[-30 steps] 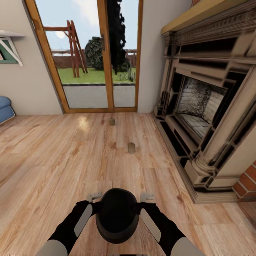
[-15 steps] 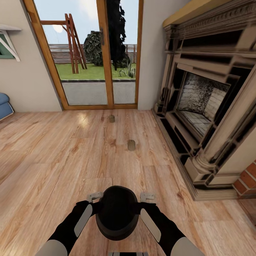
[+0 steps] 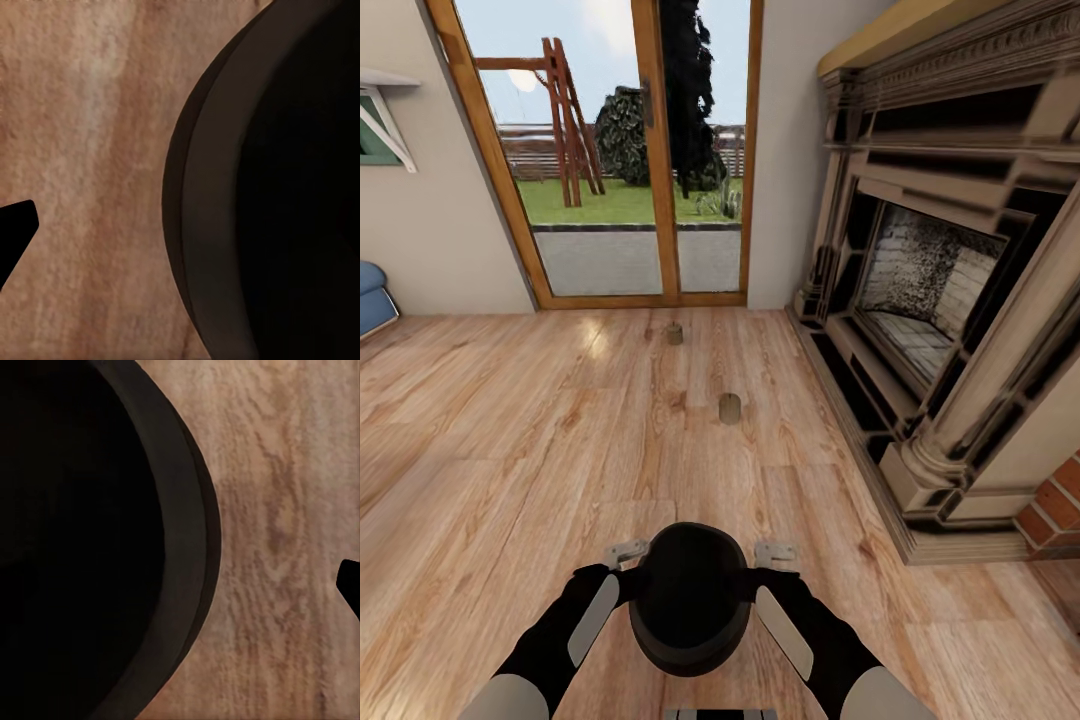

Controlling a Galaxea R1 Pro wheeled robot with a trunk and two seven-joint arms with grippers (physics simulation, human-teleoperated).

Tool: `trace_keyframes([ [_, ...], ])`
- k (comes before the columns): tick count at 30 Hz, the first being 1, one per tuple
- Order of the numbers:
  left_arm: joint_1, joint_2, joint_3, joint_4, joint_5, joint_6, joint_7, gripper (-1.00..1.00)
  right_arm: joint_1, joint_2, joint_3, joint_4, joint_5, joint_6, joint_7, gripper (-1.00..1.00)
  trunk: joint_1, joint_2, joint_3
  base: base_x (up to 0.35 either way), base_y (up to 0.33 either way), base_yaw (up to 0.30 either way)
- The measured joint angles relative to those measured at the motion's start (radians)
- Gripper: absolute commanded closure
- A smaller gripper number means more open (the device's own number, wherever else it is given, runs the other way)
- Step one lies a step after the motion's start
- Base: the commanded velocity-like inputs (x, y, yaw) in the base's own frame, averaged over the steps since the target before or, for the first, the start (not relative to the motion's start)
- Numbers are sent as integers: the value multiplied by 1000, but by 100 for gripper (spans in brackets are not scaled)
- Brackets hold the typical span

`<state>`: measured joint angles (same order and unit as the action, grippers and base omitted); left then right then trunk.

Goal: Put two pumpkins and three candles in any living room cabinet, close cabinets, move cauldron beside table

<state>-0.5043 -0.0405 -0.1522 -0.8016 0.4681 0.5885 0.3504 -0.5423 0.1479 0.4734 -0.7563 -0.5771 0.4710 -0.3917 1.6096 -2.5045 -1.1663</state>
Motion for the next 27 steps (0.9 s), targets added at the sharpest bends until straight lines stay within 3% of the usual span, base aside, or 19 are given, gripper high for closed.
trace_keyframes([
  [27, 0, 0, -3, 0, 1, 0, -1, -100, 0, 0, 0, 0, 0, -1, 1, -100, 0, 0, 2, 0, 28, 40],
])
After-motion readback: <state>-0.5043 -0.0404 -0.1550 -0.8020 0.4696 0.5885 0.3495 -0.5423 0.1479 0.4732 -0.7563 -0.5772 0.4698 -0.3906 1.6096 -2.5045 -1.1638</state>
